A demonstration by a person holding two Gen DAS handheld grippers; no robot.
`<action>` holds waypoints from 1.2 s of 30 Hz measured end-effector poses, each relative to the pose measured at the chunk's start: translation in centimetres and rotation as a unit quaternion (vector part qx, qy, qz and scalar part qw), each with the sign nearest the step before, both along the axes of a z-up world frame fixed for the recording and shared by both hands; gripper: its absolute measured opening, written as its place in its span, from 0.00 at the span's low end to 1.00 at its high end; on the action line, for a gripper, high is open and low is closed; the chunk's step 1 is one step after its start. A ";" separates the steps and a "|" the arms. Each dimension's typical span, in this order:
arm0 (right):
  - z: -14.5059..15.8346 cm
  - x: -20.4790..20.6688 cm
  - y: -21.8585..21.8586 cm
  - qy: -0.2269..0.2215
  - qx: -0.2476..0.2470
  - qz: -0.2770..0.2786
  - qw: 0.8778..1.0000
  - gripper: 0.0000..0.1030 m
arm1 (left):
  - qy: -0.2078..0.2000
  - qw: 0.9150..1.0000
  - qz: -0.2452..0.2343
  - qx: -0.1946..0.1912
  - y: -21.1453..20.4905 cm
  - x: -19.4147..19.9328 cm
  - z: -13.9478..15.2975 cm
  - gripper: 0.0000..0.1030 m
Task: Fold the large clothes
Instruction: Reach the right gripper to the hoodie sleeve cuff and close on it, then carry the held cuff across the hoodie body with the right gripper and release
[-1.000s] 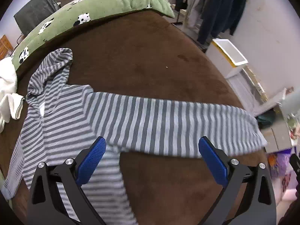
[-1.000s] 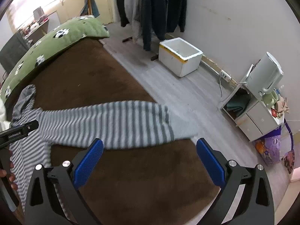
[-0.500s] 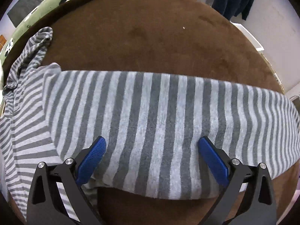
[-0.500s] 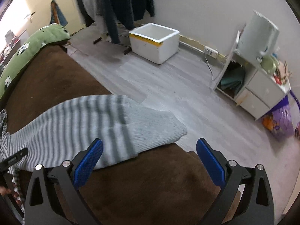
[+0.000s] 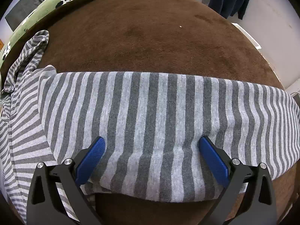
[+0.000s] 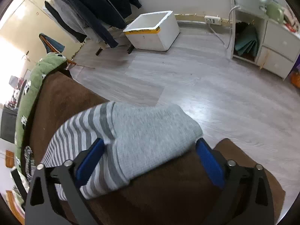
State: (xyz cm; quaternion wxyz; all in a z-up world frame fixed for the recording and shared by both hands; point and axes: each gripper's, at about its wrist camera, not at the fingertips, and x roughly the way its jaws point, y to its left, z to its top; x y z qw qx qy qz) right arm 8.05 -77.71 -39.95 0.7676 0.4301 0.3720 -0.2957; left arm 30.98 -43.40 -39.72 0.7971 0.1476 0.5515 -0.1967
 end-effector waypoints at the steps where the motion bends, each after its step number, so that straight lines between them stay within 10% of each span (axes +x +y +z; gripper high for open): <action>1: 0.0 0.2 -0.2 -0.002 0.003 0.000 1.000 0.82 | 0.000 1.000 0.000 0.001 0.0 0.0 0.0 0.95; 12: 3.2 3.2 1.3 0.037 -0.077 0.061 0.994 0.25 | -0.001 1.000 0.003 0.004 -0.4 0.1 -0.3 0.95; 23: 4.6 4.0 2.1 0.058 -0.096 0.071 0.991 0.22 | -0.006 0.999 0.029 0.040 -1.0 0.3 2.2 0.94; 36: 9.1 5.3 4.6 0.057 -0.141 0.093 0.984 0.22 | -0.020 0.990 0.117 0.075 9.3 5.1 2.3 0.94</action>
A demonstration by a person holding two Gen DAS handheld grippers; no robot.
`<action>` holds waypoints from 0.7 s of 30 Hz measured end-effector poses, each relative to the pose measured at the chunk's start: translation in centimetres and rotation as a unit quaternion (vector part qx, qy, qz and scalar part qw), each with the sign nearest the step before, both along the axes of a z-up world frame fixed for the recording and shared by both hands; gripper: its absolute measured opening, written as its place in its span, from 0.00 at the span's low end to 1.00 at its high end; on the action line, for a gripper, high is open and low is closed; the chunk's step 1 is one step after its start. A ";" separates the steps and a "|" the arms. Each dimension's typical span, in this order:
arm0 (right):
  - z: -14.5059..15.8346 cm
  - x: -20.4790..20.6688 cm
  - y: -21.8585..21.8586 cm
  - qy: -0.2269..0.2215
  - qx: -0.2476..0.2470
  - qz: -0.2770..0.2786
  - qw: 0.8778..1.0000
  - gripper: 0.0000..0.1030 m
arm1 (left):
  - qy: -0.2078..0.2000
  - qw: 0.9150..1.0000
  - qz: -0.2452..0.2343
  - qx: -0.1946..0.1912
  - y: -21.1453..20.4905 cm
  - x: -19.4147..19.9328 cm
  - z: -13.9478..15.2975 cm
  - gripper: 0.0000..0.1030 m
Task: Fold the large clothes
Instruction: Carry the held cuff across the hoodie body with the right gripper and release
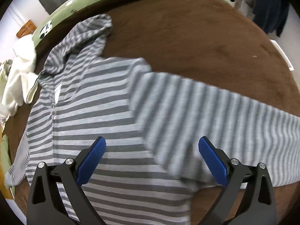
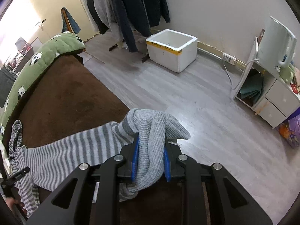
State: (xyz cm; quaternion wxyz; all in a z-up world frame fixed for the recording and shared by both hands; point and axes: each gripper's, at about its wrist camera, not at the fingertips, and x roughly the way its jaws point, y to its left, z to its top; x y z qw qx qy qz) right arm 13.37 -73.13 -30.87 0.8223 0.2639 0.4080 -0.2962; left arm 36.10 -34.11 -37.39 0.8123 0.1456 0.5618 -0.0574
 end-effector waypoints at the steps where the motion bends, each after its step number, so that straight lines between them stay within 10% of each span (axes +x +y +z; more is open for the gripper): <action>1: 0.5 0.2 0.2 0.000 -0.004 0.002 1.000 0.22 | 0.002 1.000 0.003 0.004 0.6 0.1 -0.4 0.94; 12: 7.7 3.0 6.5 -0.038 -0.046 0.049 0.997 0.22 | 0.038 0.999 0.005 -0.026 3.0 2.0 -3.4 0.95; 21: 16.3 9.1 17.6 -0.098 -0.050 0.156 0.982 0.22 | 0.011 1.000 -0.003 -0.028 7.6 2.1 1.4 0.94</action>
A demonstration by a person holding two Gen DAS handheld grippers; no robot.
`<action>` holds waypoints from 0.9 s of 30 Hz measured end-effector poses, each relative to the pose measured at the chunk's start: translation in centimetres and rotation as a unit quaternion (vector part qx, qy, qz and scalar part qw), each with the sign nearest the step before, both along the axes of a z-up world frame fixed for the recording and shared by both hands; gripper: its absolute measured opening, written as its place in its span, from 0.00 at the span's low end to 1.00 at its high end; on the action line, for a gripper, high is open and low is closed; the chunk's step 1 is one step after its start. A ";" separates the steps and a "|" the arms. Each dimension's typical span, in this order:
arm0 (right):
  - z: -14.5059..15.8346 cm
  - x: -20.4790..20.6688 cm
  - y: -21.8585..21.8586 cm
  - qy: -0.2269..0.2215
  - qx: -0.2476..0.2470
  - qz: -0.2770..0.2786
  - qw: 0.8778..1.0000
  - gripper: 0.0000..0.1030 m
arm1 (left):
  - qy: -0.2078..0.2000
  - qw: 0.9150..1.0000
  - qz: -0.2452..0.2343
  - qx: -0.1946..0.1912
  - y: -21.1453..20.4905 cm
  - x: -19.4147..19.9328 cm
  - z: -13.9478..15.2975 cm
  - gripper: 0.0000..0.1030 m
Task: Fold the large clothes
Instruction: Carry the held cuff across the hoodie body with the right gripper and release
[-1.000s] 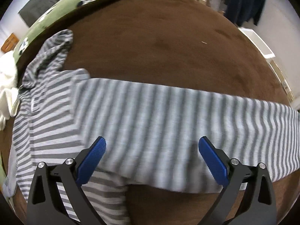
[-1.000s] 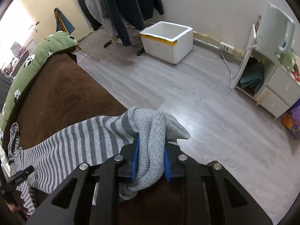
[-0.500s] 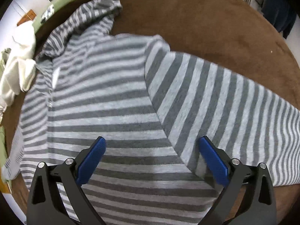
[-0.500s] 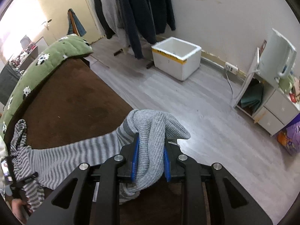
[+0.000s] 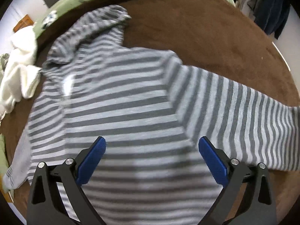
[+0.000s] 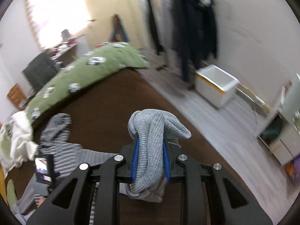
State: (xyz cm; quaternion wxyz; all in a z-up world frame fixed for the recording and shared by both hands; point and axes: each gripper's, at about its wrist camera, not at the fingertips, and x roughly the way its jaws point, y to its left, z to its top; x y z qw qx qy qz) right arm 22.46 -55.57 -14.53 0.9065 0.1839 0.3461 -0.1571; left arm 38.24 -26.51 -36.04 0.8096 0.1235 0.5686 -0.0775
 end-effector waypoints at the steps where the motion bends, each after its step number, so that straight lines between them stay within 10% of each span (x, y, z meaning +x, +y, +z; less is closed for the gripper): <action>1: 0.8 0.8 1.3 -0.007 0.005 0.013 1.000 0.22 | -0.004 1.000 0.007 -0.001 1.3 -0.3 0.9 0.94; 13: 5.8 11.0 25.0 -0.059 0.022 0.212 0.975 0.22 | -0.013 0.989 0.148 0.014 20.9 -6.6 6.7 0.94; 27: -14.9 16.3 49.5 0.098 0.035 0.384 0.918 0.22 | 0.028 0.972 0.232 0.006 33.7 -13.1 1.9 0.94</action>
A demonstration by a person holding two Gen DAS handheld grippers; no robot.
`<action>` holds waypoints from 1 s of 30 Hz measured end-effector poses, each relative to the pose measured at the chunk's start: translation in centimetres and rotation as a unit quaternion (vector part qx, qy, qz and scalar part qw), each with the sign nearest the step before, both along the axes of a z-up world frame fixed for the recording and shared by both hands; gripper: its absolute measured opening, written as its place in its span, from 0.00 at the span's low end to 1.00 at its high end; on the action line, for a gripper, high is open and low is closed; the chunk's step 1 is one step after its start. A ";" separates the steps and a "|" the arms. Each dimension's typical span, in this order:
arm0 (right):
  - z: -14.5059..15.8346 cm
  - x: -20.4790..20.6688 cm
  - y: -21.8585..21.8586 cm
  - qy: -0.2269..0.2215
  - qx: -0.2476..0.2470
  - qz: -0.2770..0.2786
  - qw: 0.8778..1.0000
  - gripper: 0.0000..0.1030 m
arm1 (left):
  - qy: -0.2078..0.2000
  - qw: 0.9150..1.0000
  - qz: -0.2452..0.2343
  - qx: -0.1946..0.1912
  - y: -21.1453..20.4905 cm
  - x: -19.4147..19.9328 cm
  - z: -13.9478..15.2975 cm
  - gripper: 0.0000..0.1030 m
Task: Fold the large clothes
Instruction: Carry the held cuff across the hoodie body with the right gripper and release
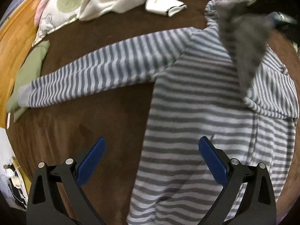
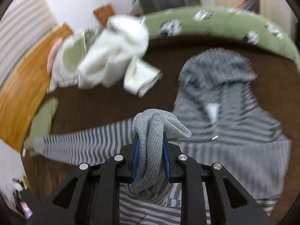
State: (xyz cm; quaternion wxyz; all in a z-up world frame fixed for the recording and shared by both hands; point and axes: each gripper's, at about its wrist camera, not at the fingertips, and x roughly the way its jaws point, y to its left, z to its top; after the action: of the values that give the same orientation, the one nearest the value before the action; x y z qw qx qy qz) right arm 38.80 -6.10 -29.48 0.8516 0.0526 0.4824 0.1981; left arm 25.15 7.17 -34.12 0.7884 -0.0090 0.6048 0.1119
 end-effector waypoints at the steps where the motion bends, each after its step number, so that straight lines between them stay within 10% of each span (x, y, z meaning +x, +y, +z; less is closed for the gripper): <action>1: -1.3 0.0 0.8 0.008 -0.006 0.005 1.000 0.22 | 0.001 1.000 0.002 -0.002 0.5 -0.3 -0.2 0.94; 7: -6.6 1.2 2.7 0.059 0.000 0.013 0.998 0.28 | 0.002 1.000 0.014 -0.005 2.3 -1.4 -1.1 0.94; 15: -8.9 1.1 4.6 0.086 -0.003 0.049 0.995 0.68 | 0.006 0.999 0.041 -0.007 4.3 -2.2 -1.3 0.94; 23: -0.5 -0.7 0.6 0.012 0.052 0.022 0.998 0.80 | -0.010 0.999 0.031 0.010 4.6 -1.8 1.4 0.94; 30: 3.1 -1.5 -10.4 0.000 -0.021 -0.081 0.997 0.77 | -0.063 0.997 0.018 -0.036 2.2 2.0 5.3 0.94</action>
State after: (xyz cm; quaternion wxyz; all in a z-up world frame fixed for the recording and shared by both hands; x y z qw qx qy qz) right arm 37.29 -16.48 -26.43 0.8656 0.0738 0.4808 0.1189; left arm 27.17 9.33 -28.83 0.8219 -0.0550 0.5575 0.1034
